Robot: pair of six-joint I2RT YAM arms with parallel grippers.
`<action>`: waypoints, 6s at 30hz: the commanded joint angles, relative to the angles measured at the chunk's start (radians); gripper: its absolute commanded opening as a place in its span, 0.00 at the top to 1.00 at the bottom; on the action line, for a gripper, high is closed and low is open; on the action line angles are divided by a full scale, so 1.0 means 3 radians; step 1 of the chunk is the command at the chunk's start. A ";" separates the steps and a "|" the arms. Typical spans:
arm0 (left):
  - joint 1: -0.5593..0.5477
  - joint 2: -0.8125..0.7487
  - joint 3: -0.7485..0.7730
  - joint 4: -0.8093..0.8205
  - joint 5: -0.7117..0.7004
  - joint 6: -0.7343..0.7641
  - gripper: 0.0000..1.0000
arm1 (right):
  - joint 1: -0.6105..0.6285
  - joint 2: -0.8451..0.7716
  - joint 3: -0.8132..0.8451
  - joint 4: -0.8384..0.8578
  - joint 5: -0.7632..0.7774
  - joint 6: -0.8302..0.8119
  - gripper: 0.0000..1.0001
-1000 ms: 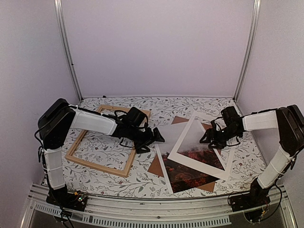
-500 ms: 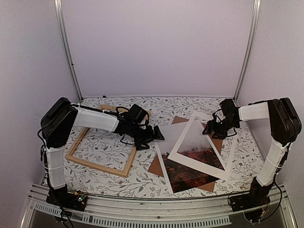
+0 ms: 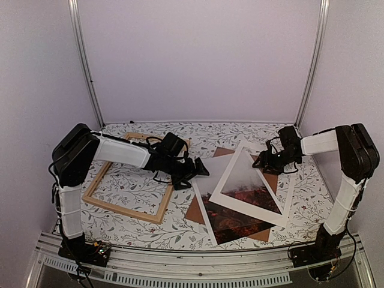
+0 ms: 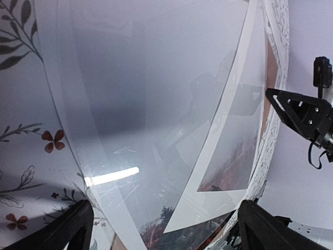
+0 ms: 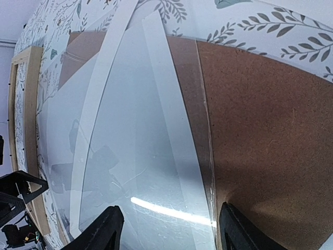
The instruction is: Put the photo into the frame
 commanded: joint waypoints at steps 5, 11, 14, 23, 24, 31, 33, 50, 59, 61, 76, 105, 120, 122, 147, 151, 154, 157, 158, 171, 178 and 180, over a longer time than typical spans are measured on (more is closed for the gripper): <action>-0.0021 0.0194 -0.0179 -0.0011 0.0033 -0.0196 0.00 | 0.0178 0.0082 -0.0316 -0.0076 -0.0238 0.0191 0.33; -0.0020 0.0184 -0.0230 0.0103 0.0029 -0.0232 0.00 | 0.0187 0.0067 -0.0416 -0.0006 -0.0258 0.0239 0.33; -0.0019 0.0188 -0.0269 0.0185 0.0048 -0.0274 0.00 | 0.0187 0.0059 -0.0455 0.0057 -0.0329 0.0280 0.33; -0.0024 0.0161 -0.0317 0.0403 0.0047 -0.0288 0.00 | 0.0183 0.0065 -0.0507 0.0243 -0.0643 0.0438 0.33; -0.0024 0.0159 -0.0320 0.0412 0.0043 -0.0280 0.00 | 0.0185 0.0065 -0.0503 0.0250 -0.0670 0.0459 0.34; -0.0009 0.0108 -0.0433 0.0664 0.0074 -0.0271 0.00 | 0.0184 0.0055 -0.0472 0.0250 -0.0661 0.0484 0.34; -0.0004 0.0099 -0.0470 0.0747 0.0085 -0.0268 0.00 | 0.0188 0.0074 -0.0487 0.0269 -0.0662 0.0484 0.34; 0.0011 0.0036 -0.0713 0.1766 0.0320 -0.0360 0.06 | 0.0215 0.0253 -0.0773 0.0589 -0.0704 0.0562 0.34; 0.0011 -0.0002 -0.0839 0.2345 0.0463 -0.0418 0.12 | 0.0216 0.0290 -0.0761 0.0605 -0.0696 0.0553 0.34; 0.0011 0.0009 -0.0850 0.2432 0.0490 -0.0421 0.12 | 0.0219 0.0300 -0.0761 0.0604 -0.0686 0.0551 0.34; 0.0017 0.0207 -0.0673 0.2713 0.0727 -0.0319 0.17 | 0.0218 0.0316 -0.0776 0.0609 -0.0669 0.0530 0.34; -0.0003 0.0469 -0.0097 0.2880 0.1136 0.0264 0.13 | 0.0214 0.0305 -0.0700 0.0516 -0.0644 0.0461 0.34; -0.0026 0.0509 -0.0044 0.2663 0.1034 0.0512 0.16 | 0.0217 0.0304 -0.0653 0.0441 -0.0659 0.0398 0.34; -0.0024 0.0493 -0.0102 0.2719 0.1025 0.0509 0.16 | 0.0216 0.0298 -0.0619 0.0384 -0.0605 0.0366 0.34; -0.0061 0.0511 -0.0450 0.3341 0.1075 0.0588 0.17 | 0.0227 0.0269 -0.0547 0.0241 -0.0443 0.0257 0.34; -0.0070 0.0497 -0.0502 0.3469 0.1071 0.0588 0.17 | 0.0226 0.0273 -0.0526 0.0232 -0.0452 0.0249 0.34; -0.0073 0.0481 -0.0545 0.3509 0.1055 0.0593 0.17 | 0.0220 0.0308 -0.0499 0.0227 -0.0459 0.0259 0.34; -0.0077 0.0475 -0.0600 0.3597 0.1045 0.0550 0.17 | 0.0220 0.0346 -0.0481 0.0224 -0.0460 0.0264 0.33; -0.0080 0.0475 -0.0618 0.3645 0.1041 0.0537 0.17 | 0.0219 0.0351 -0.0476 0.0224 -0.0460 0.0264 0.33; -0.0118 0.0495 -0.0558 0.3891 0.1284 0.0594 0.17 | 0.0219 0.0369 -0.0483 0.0233 -0.0474 0.0276 0.34; -0.0159 0.0548 -0.0449 0.3896 0.1368 0.0587 0.18 | 0.0220 0.0362 -0.0495 0.0237 -0.0474 0.0265 0.34; -0.0158 0.0552 -0.0445 0.3905 0.1351 0.0570 0.18 | 0.0221 0.0358 -0.0491 0.0231 -0.0479 0.0263 0.34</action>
